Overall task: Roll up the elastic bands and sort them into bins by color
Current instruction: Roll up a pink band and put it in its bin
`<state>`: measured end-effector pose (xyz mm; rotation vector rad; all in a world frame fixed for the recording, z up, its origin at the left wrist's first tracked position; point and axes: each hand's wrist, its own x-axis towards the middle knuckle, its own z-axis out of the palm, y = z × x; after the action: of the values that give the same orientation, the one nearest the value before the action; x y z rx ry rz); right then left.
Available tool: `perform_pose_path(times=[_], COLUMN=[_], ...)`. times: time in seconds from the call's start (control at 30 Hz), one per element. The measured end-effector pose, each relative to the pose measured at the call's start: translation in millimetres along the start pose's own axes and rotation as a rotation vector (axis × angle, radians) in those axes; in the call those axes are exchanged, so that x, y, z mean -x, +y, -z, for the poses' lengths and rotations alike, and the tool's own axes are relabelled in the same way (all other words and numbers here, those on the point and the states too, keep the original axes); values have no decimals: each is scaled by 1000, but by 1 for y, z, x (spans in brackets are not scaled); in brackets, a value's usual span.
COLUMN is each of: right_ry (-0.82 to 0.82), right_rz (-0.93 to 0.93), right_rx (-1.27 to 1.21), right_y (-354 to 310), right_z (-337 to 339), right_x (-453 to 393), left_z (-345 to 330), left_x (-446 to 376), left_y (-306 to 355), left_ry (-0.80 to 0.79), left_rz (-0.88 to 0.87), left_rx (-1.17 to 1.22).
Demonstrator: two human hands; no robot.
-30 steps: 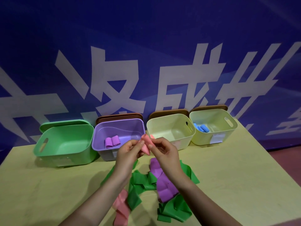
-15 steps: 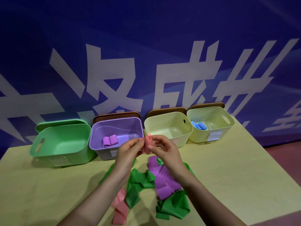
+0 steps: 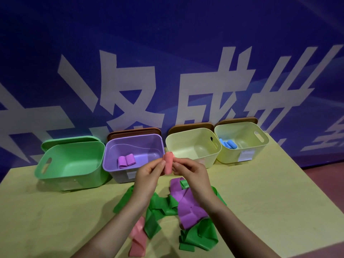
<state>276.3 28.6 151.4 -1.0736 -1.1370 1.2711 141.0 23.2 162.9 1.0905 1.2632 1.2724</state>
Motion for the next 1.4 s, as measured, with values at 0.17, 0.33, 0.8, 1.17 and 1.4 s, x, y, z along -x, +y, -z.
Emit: perform_pose_path(times=[0.17,0.33,0.8,1.17,1.4], right_ry=[-20,-9,-33,3,15], right_rz=[-50,-79,-124,-223,-209], right_rx=[-38,-132,-85,111,375], right_y=[-1,1,9,27,51], right_z=[0,4,10,17,30], right_x=[-2,-2,-8,-40,-103], left_z=[1,4,0,-11,-27], left_x=[1,3,-6,-43,-97], left_y=[-3,2,-11,-36,-55], left_ry=[-61,-152,-119,-77,-112], left_rz=[-86,-140,37,180,184], left_rx=[-172,-224,-51,13,-81])
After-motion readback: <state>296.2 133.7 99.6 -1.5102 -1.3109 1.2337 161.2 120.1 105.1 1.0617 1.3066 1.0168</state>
